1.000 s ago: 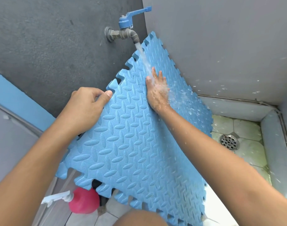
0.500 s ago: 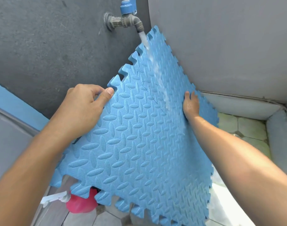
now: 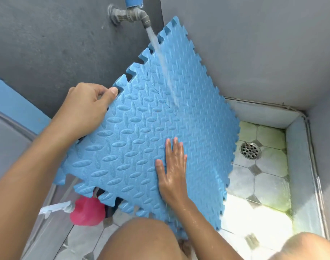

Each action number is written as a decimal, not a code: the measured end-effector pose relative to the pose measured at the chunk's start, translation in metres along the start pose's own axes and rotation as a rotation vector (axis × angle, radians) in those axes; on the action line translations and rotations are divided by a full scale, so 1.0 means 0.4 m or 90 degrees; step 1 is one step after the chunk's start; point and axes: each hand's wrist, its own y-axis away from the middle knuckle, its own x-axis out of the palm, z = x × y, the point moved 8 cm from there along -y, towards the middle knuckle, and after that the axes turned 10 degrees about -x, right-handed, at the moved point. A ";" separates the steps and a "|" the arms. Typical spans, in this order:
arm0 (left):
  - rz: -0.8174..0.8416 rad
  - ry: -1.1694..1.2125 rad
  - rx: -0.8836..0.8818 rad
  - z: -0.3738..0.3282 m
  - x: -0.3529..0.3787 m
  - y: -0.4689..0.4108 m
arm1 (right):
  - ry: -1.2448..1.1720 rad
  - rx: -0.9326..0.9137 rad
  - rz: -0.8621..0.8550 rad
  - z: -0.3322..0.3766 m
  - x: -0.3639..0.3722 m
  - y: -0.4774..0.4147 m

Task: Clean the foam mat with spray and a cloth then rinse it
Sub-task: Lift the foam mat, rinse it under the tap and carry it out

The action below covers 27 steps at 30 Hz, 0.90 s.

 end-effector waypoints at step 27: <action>0.022 0.039 -0.003 0.009 0.004 -0.003 | -0.415 0.135 0.049 0.321 -0.336 -0.859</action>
